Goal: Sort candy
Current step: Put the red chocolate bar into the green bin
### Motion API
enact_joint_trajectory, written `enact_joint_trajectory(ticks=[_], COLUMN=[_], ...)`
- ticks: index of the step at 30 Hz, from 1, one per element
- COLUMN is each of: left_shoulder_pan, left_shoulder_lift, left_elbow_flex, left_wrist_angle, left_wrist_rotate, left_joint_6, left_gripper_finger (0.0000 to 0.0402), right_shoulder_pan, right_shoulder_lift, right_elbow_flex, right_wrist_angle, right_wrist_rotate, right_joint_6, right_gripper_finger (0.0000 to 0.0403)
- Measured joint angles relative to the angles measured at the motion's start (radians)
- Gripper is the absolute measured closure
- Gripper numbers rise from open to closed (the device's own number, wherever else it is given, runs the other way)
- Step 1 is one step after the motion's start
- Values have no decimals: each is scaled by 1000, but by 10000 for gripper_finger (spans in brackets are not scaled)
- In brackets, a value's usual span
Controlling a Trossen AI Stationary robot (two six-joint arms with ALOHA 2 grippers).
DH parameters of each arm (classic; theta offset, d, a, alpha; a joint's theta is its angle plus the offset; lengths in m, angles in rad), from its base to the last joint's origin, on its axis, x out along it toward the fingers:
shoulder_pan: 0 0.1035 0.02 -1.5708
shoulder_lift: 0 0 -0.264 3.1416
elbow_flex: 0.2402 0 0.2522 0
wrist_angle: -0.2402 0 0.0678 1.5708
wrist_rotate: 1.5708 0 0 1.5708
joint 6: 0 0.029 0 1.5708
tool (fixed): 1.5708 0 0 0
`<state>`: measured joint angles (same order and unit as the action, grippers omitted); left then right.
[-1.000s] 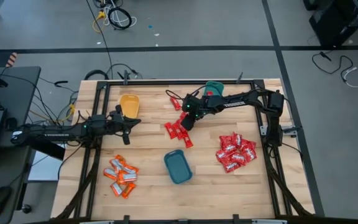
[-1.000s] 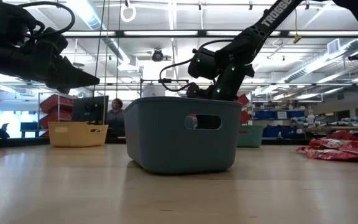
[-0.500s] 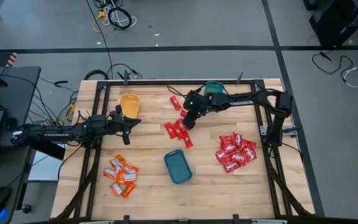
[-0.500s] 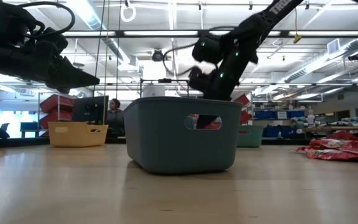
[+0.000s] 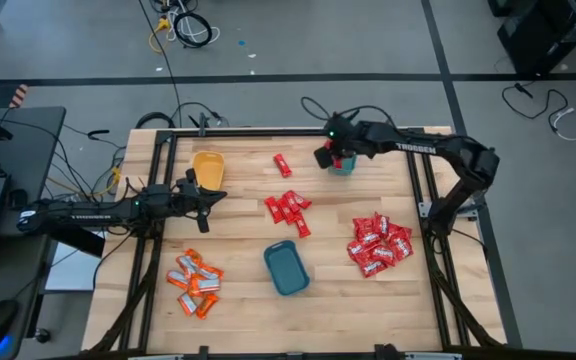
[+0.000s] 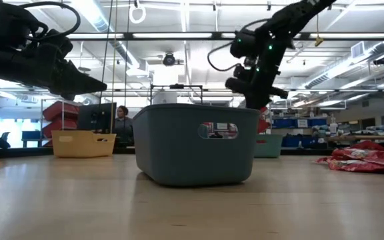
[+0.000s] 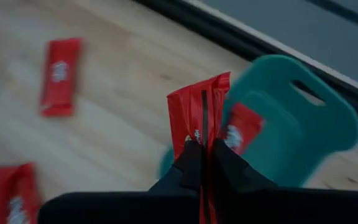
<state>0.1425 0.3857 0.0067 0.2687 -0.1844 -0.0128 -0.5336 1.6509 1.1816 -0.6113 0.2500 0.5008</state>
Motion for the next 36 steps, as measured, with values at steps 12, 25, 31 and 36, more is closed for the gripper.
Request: enact_joint_trajectory(ticks=[12, 25, 31, 36], left_shoulder_pan=[0, 0, 0, 0], left_shoulder_lift=[1, 1, 1, 1], left_elbow_flex=[0, 0, 0, 0], left_wrist_angle=[-9, -14, -14, -14], left_wrist_rotate=[0, 0, 0, 0], left_joint_6=[0, -3, -3, -3], left_gripper_finger=[390, 390, 390, 390], right_shoulder_pan=[-73, -73, -67, -28], right_shoulder_lift=[100, 108, 108, 108], right_elbow_flex=[0, -1, 36, 113], right_wrist_angle=[-103, -107, -115, -3], right_wrist_rotate=[56, 73, 44, -124], right_joint_6=[159, 147, 16, -122], right_gripper_finger=[388, 296, 230, 184])
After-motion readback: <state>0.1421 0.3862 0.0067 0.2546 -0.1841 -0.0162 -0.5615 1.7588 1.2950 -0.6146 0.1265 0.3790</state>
